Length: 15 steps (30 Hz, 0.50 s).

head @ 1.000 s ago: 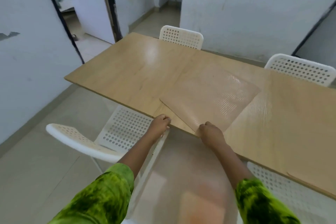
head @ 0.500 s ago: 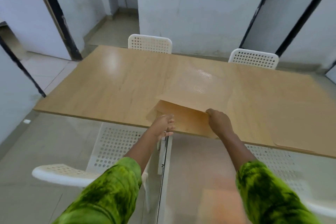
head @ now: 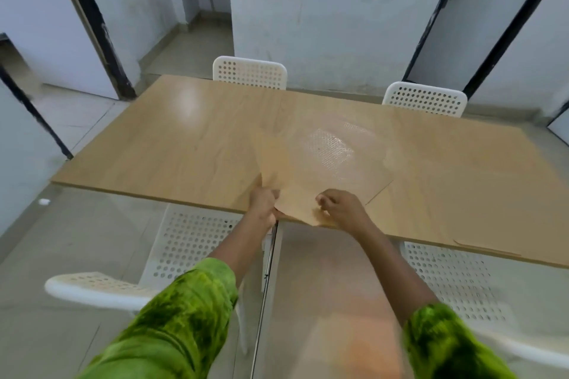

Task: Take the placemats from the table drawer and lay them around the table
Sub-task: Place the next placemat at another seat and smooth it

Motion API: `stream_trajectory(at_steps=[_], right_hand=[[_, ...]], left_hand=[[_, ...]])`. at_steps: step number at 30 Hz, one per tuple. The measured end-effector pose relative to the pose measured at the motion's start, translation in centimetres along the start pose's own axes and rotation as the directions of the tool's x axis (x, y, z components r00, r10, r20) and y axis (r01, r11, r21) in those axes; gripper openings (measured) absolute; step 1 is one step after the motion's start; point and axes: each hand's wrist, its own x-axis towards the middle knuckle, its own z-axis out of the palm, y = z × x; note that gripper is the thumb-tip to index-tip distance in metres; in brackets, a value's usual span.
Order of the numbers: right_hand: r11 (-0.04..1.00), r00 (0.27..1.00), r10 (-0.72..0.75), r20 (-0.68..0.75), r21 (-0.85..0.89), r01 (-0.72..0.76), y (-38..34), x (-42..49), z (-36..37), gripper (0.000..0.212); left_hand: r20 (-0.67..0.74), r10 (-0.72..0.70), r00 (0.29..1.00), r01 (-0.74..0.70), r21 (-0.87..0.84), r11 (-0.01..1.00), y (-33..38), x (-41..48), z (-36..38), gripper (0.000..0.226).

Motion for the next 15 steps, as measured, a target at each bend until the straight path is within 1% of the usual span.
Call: stream_trajectory(at_steps=[2,5,9,10,12,13,14,15], right_hand=[[0.998,0.998,0.051,-0.030,-0.033,-0.052,0.2,1.1,-0.7,0.030],[0.988,0.991,0.121,-0.063,-0.089,-0.126,0.2,3.0,-1.1,0.032],[0.963,0.966,0.246,-0.074,-0.096,-0.253,-0.4,5.1,-0.4,0.041],[0.951,0.956,0.284,-0.079,-0.107,-0.291,-0.8,5.7,0.0,0.044],[0.921,0.929,0.356,-0.103,-0.127,-0.367,-1.7,6.6,0.7,0.047],[0.916,0.919,0.378,-0.116,-0.097,-0.389,-2.5,6.9,1.2,0.049],[0.911,0.904,0.410,-0.118,-0.001,-0.413,-3.3,7.1,2.1,0.053],[0.886,0.882,0.458,-0.109,0.137,-0.443,-4.2,7.2,3.0,0.059]], left_hand=[[0.089,0.059,0.994,-0.057,-0.018,0.998,1.7,-0.5,-2.3,0.050],[0.194,0.147,0.970,-0.141,-0.045,0.989,5.2,-1.5,-7.2,0.042],[0.303,0.184,0.935,-0.158,-0.111,0.981,9.8,-2.6,-14.5,0.034],[0.317,0.192,0.929,-0.167,-0.104,0.980,11.1,-2.8,-16.5,0.036],[0.328,0.190,0.925,-0.183,-0.051,0.982,13.6,-3.1,-20.0,0.052],[0.345,0.189,0.920,-0.191,-0.027,0.981,15.0,-3.0,-21.8,0.052],[0.351,0.188,0.917,-0.197,-0.009,0.980,16.5,-2.8,-23.4,0.044],[0.350,0.189,0.918,-0.203,0.004,0.979,17.9,-2.7,-24.9,0.034]])
